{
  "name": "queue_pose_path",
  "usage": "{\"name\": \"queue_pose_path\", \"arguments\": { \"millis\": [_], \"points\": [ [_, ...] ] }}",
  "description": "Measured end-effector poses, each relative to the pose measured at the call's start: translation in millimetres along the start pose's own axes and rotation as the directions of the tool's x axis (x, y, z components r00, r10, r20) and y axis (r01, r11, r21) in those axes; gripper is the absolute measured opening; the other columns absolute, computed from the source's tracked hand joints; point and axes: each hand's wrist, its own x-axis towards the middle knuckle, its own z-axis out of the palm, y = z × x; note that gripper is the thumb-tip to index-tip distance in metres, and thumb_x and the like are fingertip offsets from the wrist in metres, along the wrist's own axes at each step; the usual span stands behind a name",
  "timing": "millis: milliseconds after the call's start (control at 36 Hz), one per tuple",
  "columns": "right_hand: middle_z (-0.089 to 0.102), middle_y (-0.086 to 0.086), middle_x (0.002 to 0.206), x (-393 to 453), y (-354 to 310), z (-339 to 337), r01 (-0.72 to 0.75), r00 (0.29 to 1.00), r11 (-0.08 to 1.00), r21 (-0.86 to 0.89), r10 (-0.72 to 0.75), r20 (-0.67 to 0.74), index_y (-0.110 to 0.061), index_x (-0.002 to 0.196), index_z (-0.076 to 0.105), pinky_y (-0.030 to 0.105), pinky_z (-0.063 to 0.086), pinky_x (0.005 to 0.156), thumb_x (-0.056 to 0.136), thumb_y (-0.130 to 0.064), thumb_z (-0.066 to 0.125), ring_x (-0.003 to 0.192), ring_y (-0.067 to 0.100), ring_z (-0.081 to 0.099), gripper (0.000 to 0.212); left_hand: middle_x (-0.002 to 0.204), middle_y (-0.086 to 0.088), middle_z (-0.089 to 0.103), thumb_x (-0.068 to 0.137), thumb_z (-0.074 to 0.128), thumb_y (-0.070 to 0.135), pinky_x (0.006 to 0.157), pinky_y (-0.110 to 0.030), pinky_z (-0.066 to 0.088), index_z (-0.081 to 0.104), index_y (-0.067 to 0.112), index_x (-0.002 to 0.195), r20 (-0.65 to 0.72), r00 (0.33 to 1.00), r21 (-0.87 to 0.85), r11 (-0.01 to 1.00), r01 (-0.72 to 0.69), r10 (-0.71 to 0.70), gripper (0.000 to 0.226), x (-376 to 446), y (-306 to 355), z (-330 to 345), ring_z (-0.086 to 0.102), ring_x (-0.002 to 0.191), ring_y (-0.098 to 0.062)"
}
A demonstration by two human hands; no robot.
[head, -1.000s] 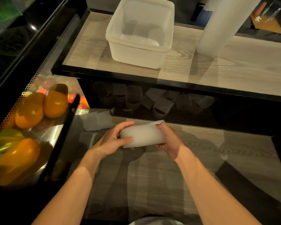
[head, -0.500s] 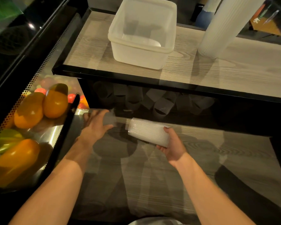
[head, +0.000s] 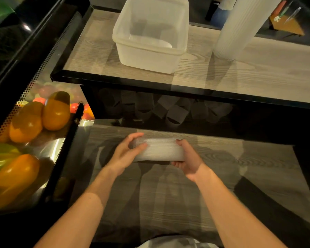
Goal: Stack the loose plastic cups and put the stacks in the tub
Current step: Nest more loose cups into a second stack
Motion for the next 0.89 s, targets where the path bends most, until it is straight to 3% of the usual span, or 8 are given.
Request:
{"name": "queue_pose_path", "arguments": {
  "millis": [139, 278, 361, 472, 583, 694, 778, 889],
  "points": [
    [0.058, 0.010, 0.139, -1, 6, 1, 0.024, 1.000, 1.000, -0.009, -0.024, -0.016, -0.021, 0.153, 0.044, 0.040, 0.055, 0.084, 0.092, -0.035, 0.071, 0.121, 0.029, 0.059, 0.068, 0.126, 0.006, 0.065, 0.101, 0.046, 0.037, 0.105, -0.028, 0.040, 0.065, 0.026, 0.120, -0.025, 0.996, -0.265, 0.962, 0.071, -0.080, 0.028, 14, 4, 12, 0.056, 0.122, -0.011],
    [0.060, 0.014, 0.130, -3, 3, 5, 0.010, 0.999, 0.986, 0.169, -0.001, -0.052, -0.020, 0.119, 0.061, 0.039, 0.055, 0.078, 0.095, -0.031, 0.066, 0.114, 0.030, 0.060, 0.027, 0.125, 0.001, 0.066, 0.104, 0.037, 0.043, 0.102, -0.033, 0.045, 0.062, 0.017, 0.122, 0.002, 0.990, -0.309, 0.941, 0.136, -0.143, 0.040, 40, 24, 14, 0.060, 0.117, -0.013],
    [0.060, 0.015, 0.133, -1, 2, 6, 0.028, 0.997, 0.977, 0.210, -0.012, -0.074, -0.018, 0.126, 0.059, 0.039, 0.056, 0.075, 0.094, -0.031, 0.067, 0.115, 0.031, 0.061, 0.035, 0.118, 0.007, 0.069, 0.102, 0.041, 0.045, 0.098, -0.031, 0.046, 0.066, 0.021, 0.115, -0.024, 0.990, -0.247, 0.960, 0.129, -0.139, 0.037, 47, 30, 26, 0.062, 0.112, -0.010],
    [0.056, 0.012, 0.132, 3, -4, -6, 0.035, 0.993, 0.970, 0.239, -0.007, -0.114, -0.019, 0.136, 0.052, 0.046, 0.058, 0.090, 0.094, -0.029, 0.070, 0.116, 0.031, 0.059, 0.046, 0.127, 0.002, 0.061, 0.101, 0.040, 0.048, 0.105, -0.038, 0.042, 0.065, 0.029, 0.112, -0.026, 0.984, -0.213, 0.963, 0.166, -0.176, 0.033, 54, 29, 36, 0.058, 0.115, -0.014],
    [0.055, 0.012, 0.138, 8, -6, -11, 0.052, 0.990, 0.968, 0.244, -0.017, -0.143, -0.020, 0.145, 0.048, 0.048, 0.059, 0.093, 0.093, -0.030, 0.073, 0.122, 0.033, 0.058, 0.058, 0.137, -0.018, 0.036, 0.102, 0.043, 0.036, 0.109, -0.036, 0.026, 0.061, 0.009, 0.117, -0.313, 0.945, 0.241, 0.955, 0.172, -0.091, 0.036, 69, 34, 36, 0.036, 0.128, -0.034],
    [0.056, 0.012, 0.139, 9, -8, -7, 0.081, 0.985, 0.971, 0.224, -0.043, -0.169, -0.021, 0.146, 0.050, 0.044, 0.062, 0.084, 0.092, -0.034, 0.073, 0.120, 0.032, 0.060, 0.059, 0.140, -0.023, 0.044, 0.101, 0.044, 0.035, 0.109, -0.039, 0.029, 0.066, 0.005, 0.118, -0.314, 0.949, 0.582, 0.795, 0.171, 0.026, 0.041, 83, 42, 30, 0.030, 0.134, -0.037],
    [0.057, 0.012, 0.139, 9, -10, -5, 0.084, 0.984, 0.972, 0.221, -0.045, -0.175, -0.022, 0.146, 0.050, 0.043, 0.063, 0.082, 0.092, -0.035, 0.072, 0.120, 0.031, 0.061, 0.059, 0.148, -0.021, 0.041, 0.102, 0.041, 0.031, 0.109, -0.041, 0.034, 0.055, 0.005, 0.136, -0.263, 0.964, 0.625, 0.767, 0.146, 0.032, 0.045, 89, 50, 24, 0.032, 0.138, -0.038],
    [0.056, 0.011, 0.138, 8, -11, -5, 0.093, 0.980, 0.966, 0.241, -0.046, -0.191, -0.022, 0.145, 0.051, 0.043, 0.062, 0.084, 0.092, -0.036, 0.073, 0.121, 0.032, 0.060, 0.059, 0.128, -0.022, 0.059, 0.102, 0.043, 0.027, 0.104, -0.040, 0.037, 0.058, 0.001, 0.127, -0.323, 0.927, 0.609, 0.792, 0.051, 0.189, 0.039, 88, 47, 20, 0.051, 0.121, -0.038]
  ]
}}
